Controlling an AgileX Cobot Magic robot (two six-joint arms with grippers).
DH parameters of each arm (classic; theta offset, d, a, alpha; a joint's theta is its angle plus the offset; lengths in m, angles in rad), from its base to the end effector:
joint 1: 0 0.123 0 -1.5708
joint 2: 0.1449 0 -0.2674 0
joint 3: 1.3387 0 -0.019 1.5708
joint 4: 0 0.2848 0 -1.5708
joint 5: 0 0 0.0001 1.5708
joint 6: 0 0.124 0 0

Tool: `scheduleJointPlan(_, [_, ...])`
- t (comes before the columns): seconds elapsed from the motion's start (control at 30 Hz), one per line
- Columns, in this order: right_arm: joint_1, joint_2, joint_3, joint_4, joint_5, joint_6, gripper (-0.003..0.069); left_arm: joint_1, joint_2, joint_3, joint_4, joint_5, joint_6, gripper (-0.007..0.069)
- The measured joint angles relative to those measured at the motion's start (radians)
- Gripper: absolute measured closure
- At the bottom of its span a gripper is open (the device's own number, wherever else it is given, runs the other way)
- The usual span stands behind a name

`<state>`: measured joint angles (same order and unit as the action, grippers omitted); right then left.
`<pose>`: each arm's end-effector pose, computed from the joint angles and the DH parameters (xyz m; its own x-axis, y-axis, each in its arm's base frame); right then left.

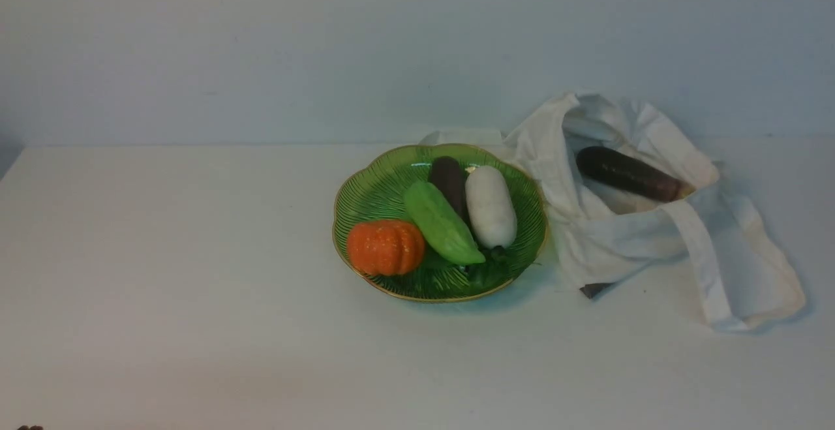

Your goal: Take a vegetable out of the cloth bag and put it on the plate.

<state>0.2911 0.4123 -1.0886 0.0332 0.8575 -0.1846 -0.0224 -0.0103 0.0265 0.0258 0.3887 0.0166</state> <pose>0.0844 0.0285 0.4634 -0.0381 -0.1806 -0.9828 -0.3213 0.9335 -0.1591 0.1355 -0.0018 0.1592 -0.3114 0.0474 -0.9491 0.0257 0.9988 0.0415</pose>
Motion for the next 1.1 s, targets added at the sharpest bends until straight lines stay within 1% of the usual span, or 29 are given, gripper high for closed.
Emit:
scheduleJointPlan(0.03, [0.000, -0.035, 0.132, 0.027, -0.107, 0.000, 0.0673, 0.000, 0.000, 0.000, 0.000, 0.000, 0.000, 0.0629])
scheduleJointPlan(0.1, [0.000, -0.053, 0.222, 0.052, -0.184, 0.000, 0.0673, 0.000, 0.000, 0.000, 0.000, 0.000, 0.000, 0.0629])
scheduleJointPlan(0.13, [0.000, -0.062, 0.326, 0.080, -0.273, 0.000, 0.0673, 0.000, 0.000, 0.000, 0.000, 0.000, 0.000, 0.0629])
scheduleJointPlan(0.17, [0.000, -0.064, 0.381, 0.101, -0.333, 0.000, 0.0673, 0.000, 0.000, 0.000, 0.000, 0.000, 0.000, 0.0629])
scheduleJointPlan(0.27, [0.000, -0.065, 0.501, 0.148, -0.486, 0.000, 0.0673, 0.000, 0.000, 0.000, 0.000, 0.000, 0.000, 0.0629])
scheduleJointPlan(0.37, [0.000, -0.065, 0.580, 0.162, -0.554, 0.000, 0.0673, 0.000, 0.000, 0.000, 0.000, 0.000, 0.000, 0.0629])
scheduleJointPlan(0.6, [0.000, -0.065, 0.751, 0.169, -0.564, 0.000, 0.0673, 0.000, 0.000, 0.000, 0.000, 0.000, 0.000, 0.0629])
scheduleJointPlan(0.9, [0.000, -0.065, 0.820, 0.162, -0.557, 0.000, 0.0673, 0.000, 0.000, 0.000, 0.000, 0.000, 0.000, 0.0629])
scheduleJointPlan(1.1, [-0.010, -0.114, 0.888, 0.090, -0.557, 0.014, 0.0673, 0.000, 0.000, 0.000, 0.000, 0.000, 0.000, 0.0629])
